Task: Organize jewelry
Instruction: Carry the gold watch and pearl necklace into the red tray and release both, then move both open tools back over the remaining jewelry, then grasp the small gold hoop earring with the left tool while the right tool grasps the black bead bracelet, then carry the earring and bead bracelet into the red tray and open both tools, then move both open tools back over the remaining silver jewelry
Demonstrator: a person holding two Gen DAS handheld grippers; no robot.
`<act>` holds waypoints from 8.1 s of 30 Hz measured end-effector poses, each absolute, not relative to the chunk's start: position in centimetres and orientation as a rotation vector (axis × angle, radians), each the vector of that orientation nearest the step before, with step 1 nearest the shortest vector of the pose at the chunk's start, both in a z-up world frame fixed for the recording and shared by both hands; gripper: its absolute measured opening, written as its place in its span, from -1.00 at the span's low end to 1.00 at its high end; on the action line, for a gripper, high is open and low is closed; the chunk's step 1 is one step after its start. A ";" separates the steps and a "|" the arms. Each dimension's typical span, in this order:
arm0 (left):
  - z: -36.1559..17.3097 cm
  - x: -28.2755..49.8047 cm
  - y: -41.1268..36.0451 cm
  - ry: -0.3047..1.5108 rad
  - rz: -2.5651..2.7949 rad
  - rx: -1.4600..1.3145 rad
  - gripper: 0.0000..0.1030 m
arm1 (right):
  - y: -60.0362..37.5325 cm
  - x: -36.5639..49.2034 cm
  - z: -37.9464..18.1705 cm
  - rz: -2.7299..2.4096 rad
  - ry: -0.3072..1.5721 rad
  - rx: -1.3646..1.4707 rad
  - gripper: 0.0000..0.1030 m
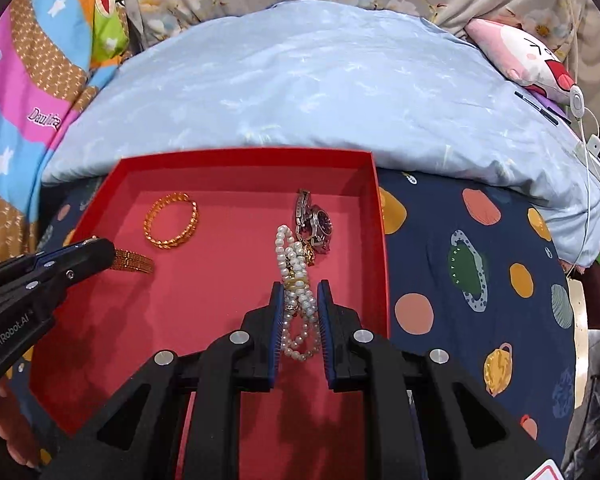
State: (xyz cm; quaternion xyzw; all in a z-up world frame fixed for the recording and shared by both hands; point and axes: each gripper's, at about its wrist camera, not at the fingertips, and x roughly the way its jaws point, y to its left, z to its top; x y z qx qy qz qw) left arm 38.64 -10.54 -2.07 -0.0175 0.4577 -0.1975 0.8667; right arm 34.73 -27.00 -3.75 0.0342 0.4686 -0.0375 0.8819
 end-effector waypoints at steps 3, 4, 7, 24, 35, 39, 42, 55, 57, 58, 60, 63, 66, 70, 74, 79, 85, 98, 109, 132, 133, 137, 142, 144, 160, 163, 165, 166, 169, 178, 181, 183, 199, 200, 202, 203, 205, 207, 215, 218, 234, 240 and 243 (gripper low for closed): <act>-2.6 39.0 -10.4 0.969 -0.409 -0.045 -0.85 | -27.3 34.6 -4.0 -0.088 0.965 0.080 -0.65; -2.6 39.1 -10.4 0.967 -0.408 -0.047 -0.84 | -27.3 34.5 -4.0 -0.088 0.961 0.083 -0.62; -2.3 39.0 -10.0 0.957 -0.396 -0.056 -0.73 | -27.8 33.7 -3.3 -0.078 0.933 0.122 -0.58; 3.8 27.7 -6.5 0.869 -0.373 -0.025 -0.15 | -28.0 18.7 2.1 -0.083 0.866 0.201 -0.36; 2.7 18.7 -3.8 0.938 -0.381 -0.041 -0.15 | -25.6 10.4 1.7 -0.069 0.908 0.204 -0.35; 1.9 16.6 -2.7 0.961 -0.365 -0.049 0.02 | -24.9 8.4 0.9 -0.069 0.929 0.210 -0.35; 1.4 15.0 -1.9 0.967 -0.353 -0.046 0.05 | -24.5 6.9 0.3 -0.070 0.945 0.211 -0.35; -3.4 10.3 1.2 1.077 -0.295 -0.022 0.11 | -24.1 3.1 -1.9 -0.086 1.000 0.209 -0.35; -3.9 10.0 1.8 1.084 -0.282 -0.024 0.11 | -24.0 2.9 -2.1 -0.088 1.003 0.204 -0.35; -4.0 9.9 2.2 1.087 -0.275 -0.029 0.11 | -24.0 2.9 -2.1 -0.089 1.004 0.203 -0.35; -4.2 9.8 3.0 1.086 -0.264 -0.046 0.11 | -24.0 2.8 -2.2 -0.091 1.005 0.200 -0.35; -4.5 9.7 3.9 1.089 -0.245 -0.057 0.11 | -23.9 2.8 -2.3 -0.088 1.008 0.201 -0.35; -4.8 9.8 4.5 1.096 -0.230 -0.057 0.11 | -23.7 2.8 -2.5 -0.083 1.012 0.202 -0.34; -5.3 10.2 4.9 1.103 -0.218 -0.070 0.11 | -23.4 3.0 -2.7 -0.077 1.018 0.202 -0.34; -5.4 10.9 4.5 1.094 -0.227 -0.070 0.11 | -23.4 3.1 -2.8 -0.078 1.020 0.203 -0.34; -6.1 13.0 3.2 1.080 -0.246 -0.054 0.11 | -23.3 3.6 -2.9 -0.075 1.026 0.202 -0.34; -6.9 15.1 1.8 1.062 -0.244 -0.007 0.06 | -23.8 4.1 -3.1 -0.086 1.034 0.215 -0.33; -6.9 15.7 -0.1 1.051 -0.325 0.007 -0.68 | -24.9 6.9 -4.3 -0.101 1.034 0.246 -0.33; -6.5 14.8 -0.2 1.070 -0.350 -0.020 -0.68 | -25.7 10.3 -6.0 -0.119 1.048 0.236 -0.45; -4.8 13.8 -0.8 1.059 -0.389 -0.038 -0.68 | -25.4 10.2 -4.7 -0.091 1.001 0.216 -0.87; -4.6 13.8 -0.8 1.056 -0.391 -0.039 -0.68 | -25.4 10.0 -4.4 -0.088 0.995 0.218 -0.87; -3.3 13.3 -1.1 1.036 -0.407 -0.047 -0.69 | -25.0 9.4 -3.3 -0.073 0.970 0.213 -0.87; -1.7 12.8 -1.3 1.010 -0.424 -0.050 -0.69 | -24.5 8.8 -1.9 -0.057 0.939 0.201 -0.87; -1.1 12.7 -1.3 1.001 -0.432 -0.052 -0.69 | -24.4 8.6 -1.2 -0.051 0.924 0.198 -0.87; 3.0 13.3 -2.4 0.941 -0.479 -0.049 -0.69 | -23.8 8.9 3.6 -0.002 0.826 0.180 -0.87; 4.0 14.5 -2.9 0.922 -0.490 -0.054 -0.69 | -23.9 10.2 4.9 0.018 0.802 0.177 -0.87; 4.8 15.6 -3.5 0.904 -0.494 -0.049 -0.69 | -23.9 11.2 5.6 0.029 0.788 0.170 -0.87; 5.1 16.1 -3.8 0.895 -0.499 -0.047 -0.69 | -23.8 12.1 6.1 0.032 0.778 0.162 -0.87; 6.2 18.4 -5.0 0.858 -0.500 -0.033 -0.69 | -23.9 14.6 6.8 0.041 0.760 0.155 -0.87; 5.7 27.3 -9.0 0.815 -0.507 -0.016 -0.69 | -24.9 23.7 4.8 0.081 0.795 0.241 -0.87; 3.1 30.5 -9.9 0.871 -0.506 -0.030 -0.69 | -25.3 26.1 2.4 0.080 0.839 0.260 -0.87; 1.5 31.9 -10.2 0.911 -0.489 -0.029 -0.69 | -25.4 27.2 0.9 0.071 0.873 0.252 -0.87; -1.1 32.1 -9.2 0.903 -0.359 0.005 0.27 | -27.0 24.8 0.2 -0.084 0.843 0.129 -0.58; -0.7 31.8 -8.9 0.896 -0.356 0.006 0.29 | -27.0 24.0 0.6 -0.086 0.837 0.132 -0.52; 0.4 30.6 -8.1 0.884 -0.343 0.010 0.30 | -27.0 22.3 1.4 -0.088 0.823 0.136 -0.45; 0.8 29.9 -7.6 0.885 -0.337 0.012 0.30 | -27.0 21.6 1.7 -0.087 0.822 0.136 -0.44; 1.2 28.7 -6.8 0.892 -0.337 0.006 0.30 | -26.8 20.0 2.1 -0.086 0.823 0.136 -0.44; 1.4 27.1 -5.7 0.905 -0.335 -0.006 0.30 | -26.6 18.3 2.4 -0.083 0.825 0.138 -0.44; 1.2 20.2 -2.7 0.952 -0.322 -0.016 0.30 | -24.7 12.3 3.0 -0.073 0.838 0.138 -0.34; 1.0 17.9 -1.8 0.965 -0.324 -0.013 0.30 | -23.9 10.7 2.8 -0.060 0.847 0.137 -0.34; -2.6 11.0 0.7 1.075 -0.309 0.001 0.30 | -20.9 4.7 -1.6 -0.008 0.969 0.146 -0.34; -4.2 10.0 1.4 1.112 -0.286 0.007 0.30 | -19.3 4.2 -2.9 0.029 1.006 0.138 -0.34; -4.7 9.7 1.8 1.124 -0.282 0.005 0.30 | -18.5 4.2 -3.4 0.050 1.021 0.141 -0.34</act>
